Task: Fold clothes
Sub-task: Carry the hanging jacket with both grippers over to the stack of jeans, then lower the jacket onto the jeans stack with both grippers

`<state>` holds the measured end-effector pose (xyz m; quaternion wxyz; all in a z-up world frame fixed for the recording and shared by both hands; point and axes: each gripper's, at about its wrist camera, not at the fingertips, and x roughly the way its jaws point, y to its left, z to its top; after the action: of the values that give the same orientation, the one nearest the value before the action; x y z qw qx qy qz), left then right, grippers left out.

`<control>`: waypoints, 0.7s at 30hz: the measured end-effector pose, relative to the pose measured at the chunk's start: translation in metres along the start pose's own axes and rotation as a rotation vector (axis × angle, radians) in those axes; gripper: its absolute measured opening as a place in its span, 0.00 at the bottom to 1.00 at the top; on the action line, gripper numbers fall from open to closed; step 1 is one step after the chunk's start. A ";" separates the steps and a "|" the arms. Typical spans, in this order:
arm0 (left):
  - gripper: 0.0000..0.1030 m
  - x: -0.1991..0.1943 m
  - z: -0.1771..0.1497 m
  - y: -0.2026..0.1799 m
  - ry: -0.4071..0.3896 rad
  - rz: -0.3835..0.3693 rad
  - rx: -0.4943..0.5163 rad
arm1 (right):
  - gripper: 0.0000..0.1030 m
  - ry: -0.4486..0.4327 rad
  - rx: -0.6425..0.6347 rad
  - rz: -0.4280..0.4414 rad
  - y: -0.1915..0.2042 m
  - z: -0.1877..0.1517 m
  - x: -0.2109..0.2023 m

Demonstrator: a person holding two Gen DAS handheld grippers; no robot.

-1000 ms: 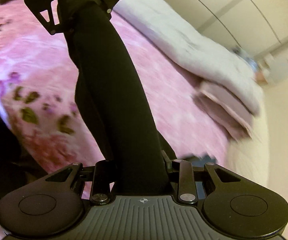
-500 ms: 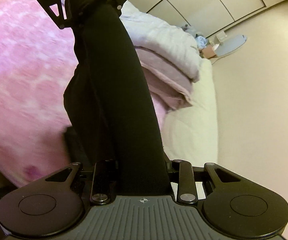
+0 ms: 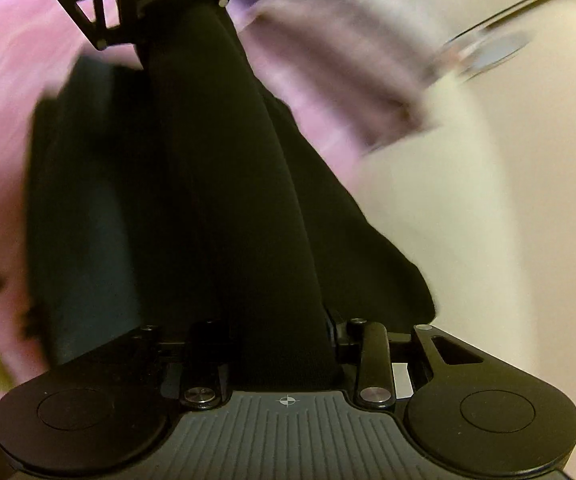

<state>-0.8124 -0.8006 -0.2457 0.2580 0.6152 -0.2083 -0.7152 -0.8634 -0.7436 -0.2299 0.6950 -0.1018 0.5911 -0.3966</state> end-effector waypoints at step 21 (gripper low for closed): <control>0.31 -0.029 -0.037 -0.024 -0.100 0.094 0.056 | 0.31 0.049 0.081 -0.055 0.017 -0.028 -0.063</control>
<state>-0.7757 -0.7630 -0.2444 0.2632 0.5751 -0.2696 -0.7262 -0.8807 -0.6810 -0.2013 0.6726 -0.0798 0.5884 -0.4416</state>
